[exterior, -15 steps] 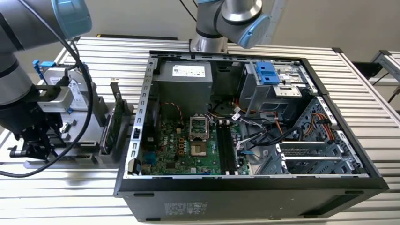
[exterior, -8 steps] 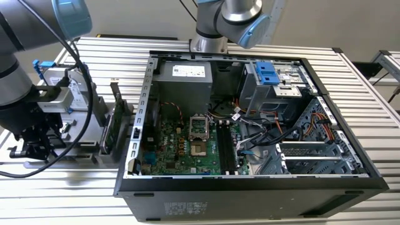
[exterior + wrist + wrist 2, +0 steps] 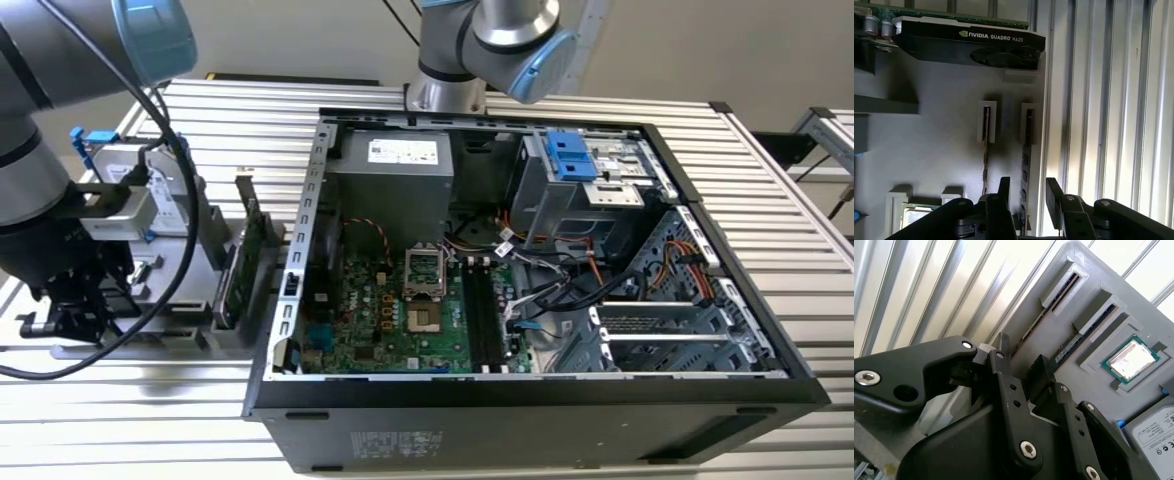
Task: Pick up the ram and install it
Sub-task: 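Pick up the ram and move it above insertion slot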
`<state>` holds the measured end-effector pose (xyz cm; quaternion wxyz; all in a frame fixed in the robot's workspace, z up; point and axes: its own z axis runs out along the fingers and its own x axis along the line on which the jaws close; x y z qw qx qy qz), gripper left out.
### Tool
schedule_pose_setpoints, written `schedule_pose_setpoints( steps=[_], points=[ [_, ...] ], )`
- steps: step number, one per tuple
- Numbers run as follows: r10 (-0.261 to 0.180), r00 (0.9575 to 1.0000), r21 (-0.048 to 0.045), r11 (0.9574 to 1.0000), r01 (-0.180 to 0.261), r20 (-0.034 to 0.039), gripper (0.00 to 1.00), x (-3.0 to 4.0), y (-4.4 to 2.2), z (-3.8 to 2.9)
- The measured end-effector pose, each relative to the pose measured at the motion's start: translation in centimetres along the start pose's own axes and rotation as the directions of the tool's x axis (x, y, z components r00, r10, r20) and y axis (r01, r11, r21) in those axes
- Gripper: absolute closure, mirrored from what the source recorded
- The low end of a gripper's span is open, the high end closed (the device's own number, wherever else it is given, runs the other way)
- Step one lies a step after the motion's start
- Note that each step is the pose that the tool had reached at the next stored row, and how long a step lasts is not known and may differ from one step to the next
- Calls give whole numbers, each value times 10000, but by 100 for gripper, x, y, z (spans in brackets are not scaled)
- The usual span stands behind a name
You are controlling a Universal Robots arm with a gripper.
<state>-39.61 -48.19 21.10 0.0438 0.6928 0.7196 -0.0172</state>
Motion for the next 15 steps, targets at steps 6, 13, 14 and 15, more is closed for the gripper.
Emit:
schedule_pose_setpoints(
  steps=[6, 13, 14, 15],
  points=[
    [0, 10000, 0, 10000, 0, 2, 0, 0, 0, 1],
    [0, 10000, 0, 10000, 0, 5, 0, 0, 0, 1],
    [0, 10000, 0, 10000, 0, 5, 0, 1, 0, 11],
    [-1, 10000, -1, 10000, 1, 6, 0, 1, 0, 13]
  ],
)
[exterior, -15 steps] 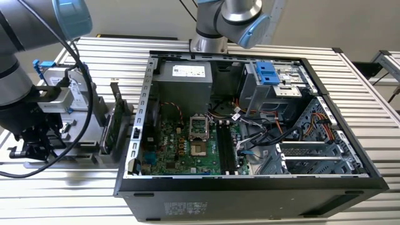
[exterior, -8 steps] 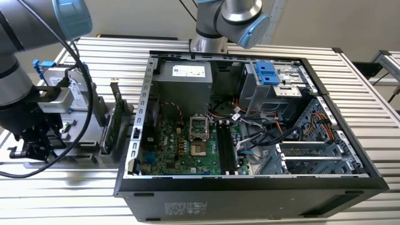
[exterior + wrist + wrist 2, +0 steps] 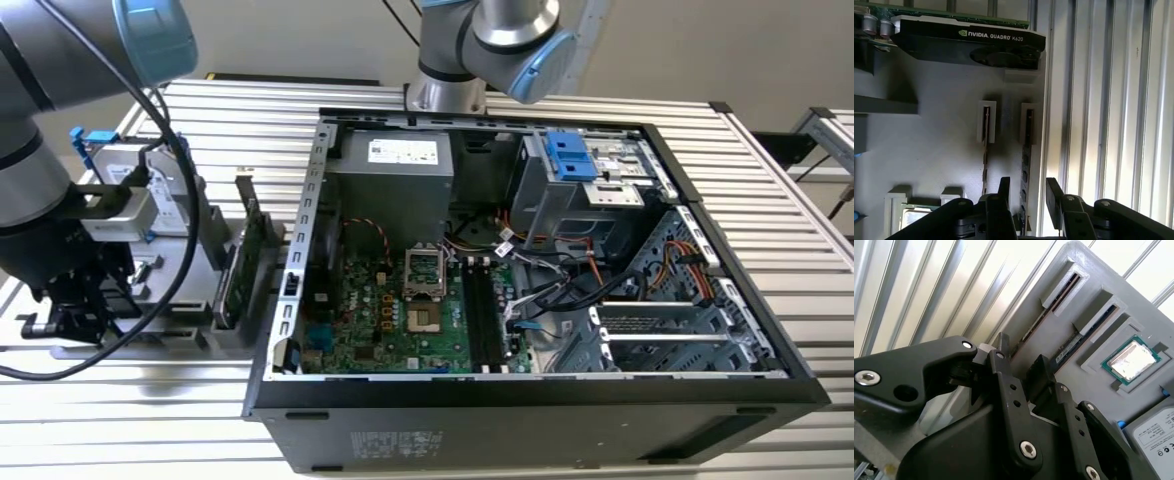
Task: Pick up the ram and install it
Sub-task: 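Pick up the ram and move it above insertion slot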
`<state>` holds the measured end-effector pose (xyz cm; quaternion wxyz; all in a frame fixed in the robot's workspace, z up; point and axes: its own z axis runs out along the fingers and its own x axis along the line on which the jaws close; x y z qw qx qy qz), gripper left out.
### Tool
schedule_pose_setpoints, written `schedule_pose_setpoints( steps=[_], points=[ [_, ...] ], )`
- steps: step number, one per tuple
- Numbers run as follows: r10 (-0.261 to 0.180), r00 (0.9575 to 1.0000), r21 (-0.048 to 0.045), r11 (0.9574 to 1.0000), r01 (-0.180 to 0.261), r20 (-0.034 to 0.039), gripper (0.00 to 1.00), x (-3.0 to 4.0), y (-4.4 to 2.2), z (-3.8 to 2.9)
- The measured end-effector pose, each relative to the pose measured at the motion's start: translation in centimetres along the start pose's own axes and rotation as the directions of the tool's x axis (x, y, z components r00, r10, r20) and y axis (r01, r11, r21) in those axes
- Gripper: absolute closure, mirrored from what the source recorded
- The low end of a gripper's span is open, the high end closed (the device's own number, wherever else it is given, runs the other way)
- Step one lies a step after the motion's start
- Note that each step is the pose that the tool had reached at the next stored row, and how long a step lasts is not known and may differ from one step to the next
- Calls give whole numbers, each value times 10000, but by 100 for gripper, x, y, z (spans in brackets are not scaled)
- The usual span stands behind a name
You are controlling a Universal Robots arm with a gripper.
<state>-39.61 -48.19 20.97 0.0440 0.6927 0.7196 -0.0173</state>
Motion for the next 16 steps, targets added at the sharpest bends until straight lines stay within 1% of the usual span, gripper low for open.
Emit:
schedule_pose_setpoints(
  steps=[8, 16],
  points=[
    [0, 10000, 0, 10000, 0, 1, 0, 1, 0, 9],
    [0, 10000, -1, 10000, 0, 0, 0, 4, -1, 41]
  ],
)
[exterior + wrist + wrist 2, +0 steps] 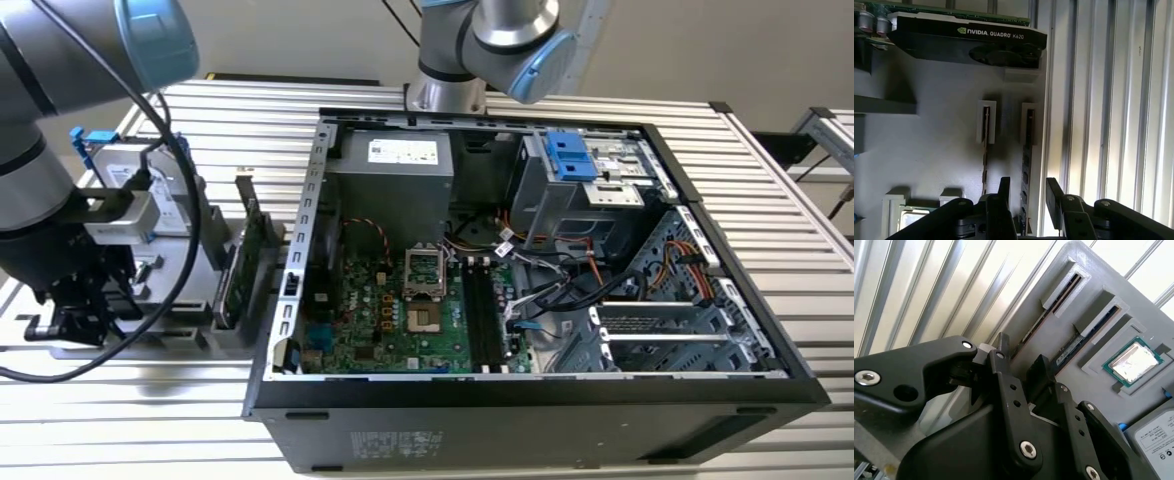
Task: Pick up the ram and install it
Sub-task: 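Pick up the ram and move it above insertion slot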
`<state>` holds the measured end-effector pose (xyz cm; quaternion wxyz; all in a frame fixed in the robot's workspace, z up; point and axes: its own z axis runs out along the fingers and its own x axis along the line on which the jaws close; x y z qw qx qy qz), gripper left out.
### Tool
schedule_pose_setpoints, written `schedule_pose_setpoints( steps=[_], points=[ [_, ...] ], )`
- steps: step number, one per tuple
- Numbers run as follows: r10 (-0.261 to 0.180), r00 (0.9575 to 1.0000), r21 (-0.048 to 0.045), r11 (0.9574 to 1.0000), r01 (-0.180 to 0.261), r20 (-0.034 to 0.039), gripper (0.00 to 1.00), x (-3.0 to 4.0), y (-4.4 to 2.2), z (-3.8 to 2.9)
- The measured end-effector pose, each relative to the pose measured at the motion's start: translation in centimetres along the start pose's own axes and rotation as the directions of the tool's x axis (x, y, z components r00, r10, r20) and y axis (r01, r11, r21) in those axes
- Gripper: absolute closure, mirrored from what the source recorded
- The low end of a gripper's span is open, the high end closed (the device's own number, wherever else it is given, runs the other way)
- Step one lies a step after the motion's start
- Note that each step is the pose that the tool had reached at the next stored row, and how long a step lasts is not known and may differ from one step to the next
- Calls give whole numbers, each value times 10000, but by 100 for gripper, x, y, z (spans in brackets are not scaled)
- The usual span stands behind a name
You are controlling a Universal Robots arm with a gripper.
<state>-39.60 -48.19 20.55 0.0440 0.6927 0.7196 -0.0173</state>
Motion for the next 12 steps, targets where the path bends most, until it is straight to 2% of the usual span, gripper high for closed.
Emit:
schedule_pose_setpoints(
  steps=[12],
  points=[
    [1, 10000, 2, 10000, -1, 1, 0, 19, -3, 83]
  ],
)
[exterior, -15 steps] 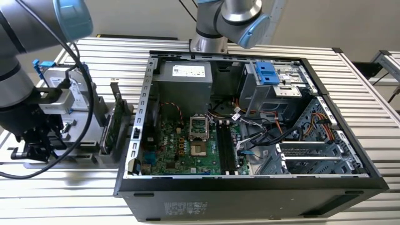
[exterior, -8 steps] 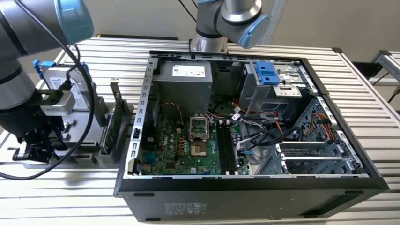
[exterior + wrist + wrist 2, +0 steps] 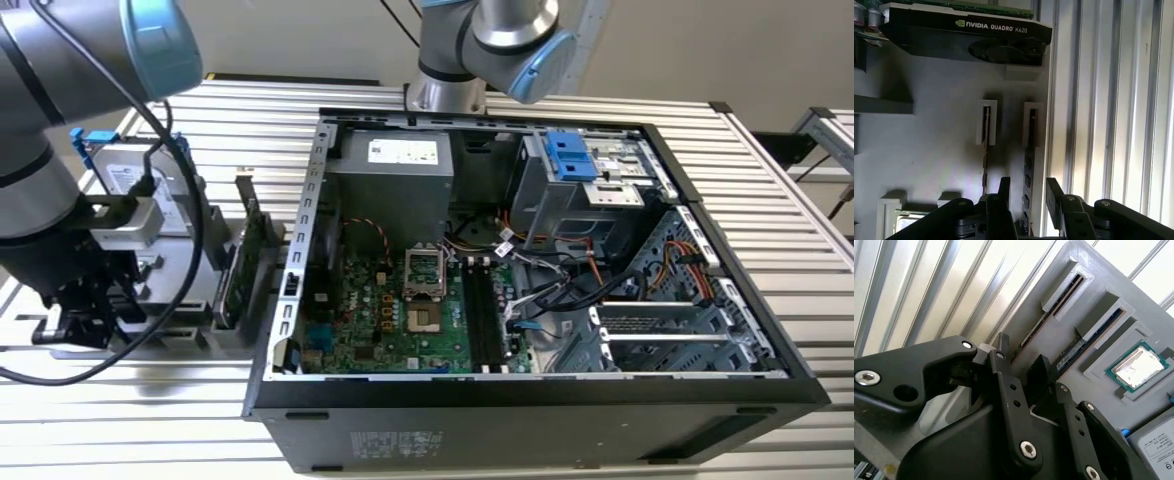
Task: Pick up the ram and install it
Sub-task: 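Pick up the ram and move it above insertion slot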
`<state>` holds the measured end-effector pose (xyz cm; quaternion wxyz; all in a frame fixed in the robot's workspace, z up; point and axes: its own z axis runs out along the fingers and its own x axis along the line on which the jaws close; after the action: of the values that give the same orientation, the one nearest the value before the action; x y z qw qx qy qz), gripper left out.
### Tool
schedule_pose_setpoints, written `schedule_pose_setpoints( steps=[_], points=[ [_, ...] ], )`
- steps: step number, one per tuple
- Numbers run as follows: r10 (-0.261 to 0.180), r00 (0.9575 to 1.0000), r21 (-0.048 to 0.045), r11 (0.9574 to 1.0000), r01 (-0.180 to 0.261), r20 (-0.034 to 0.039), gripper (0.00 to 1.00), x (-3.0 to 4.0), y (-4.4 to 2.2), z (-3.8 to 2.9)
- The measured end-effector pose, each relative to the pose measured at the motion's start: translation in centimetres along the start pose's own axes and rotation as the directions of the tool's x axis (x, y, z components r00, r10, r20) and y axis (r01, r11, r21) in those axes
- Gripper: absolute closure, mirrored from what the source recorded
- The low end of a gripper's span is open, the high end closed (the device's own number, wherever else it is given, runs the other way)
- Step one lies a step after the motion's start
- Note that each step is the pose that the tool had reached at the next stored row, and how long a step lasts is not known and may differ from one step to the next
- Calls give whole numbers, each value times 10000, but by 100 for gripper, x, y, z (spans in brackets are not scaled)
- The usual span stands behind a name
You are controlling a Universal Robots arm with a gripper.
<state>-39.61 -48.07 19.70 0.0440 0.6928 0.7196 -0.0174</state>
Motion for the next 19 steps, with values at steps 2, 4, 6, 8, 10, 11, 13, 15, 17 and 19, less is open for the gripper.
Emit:
schedule_pose_setpoints(
  steps=[2, 4, 6, 8, 10, 11, 13, 15, 17, 19],
  points=[
    [1, 10000, -1, 10000, -1, -1, 0, 9, -1, 7],
    [1, 10000, -3, 10000, -1, -2, 0, 17, 0, 11],
    [-2, 10000, 0, 10000, 2, 0, 0, 17, 0, 12],
    [0, 10000, -1, 10000, 0, -1, 0, 19, 0, 20],
    [0, 10000, -1, 10000, 0, -1, 0, 19, -1, 29],
    [0, 10000, -1, 10000, 0, 0, 0, 16, -1, 31],
    [1, 10000, -1, 10000, -1, -1, 0, 14, -2, 37],
    [0, 10000, 0, 10000, 0, -1, 0, 13, -1, 37],
    [0, 10000, 0, 10000, 0, 3, 0, 13, -1, 38],
    [0, 10000, -1, 10000, 0, 5, 0, 13, -1, 38]
  ],
)
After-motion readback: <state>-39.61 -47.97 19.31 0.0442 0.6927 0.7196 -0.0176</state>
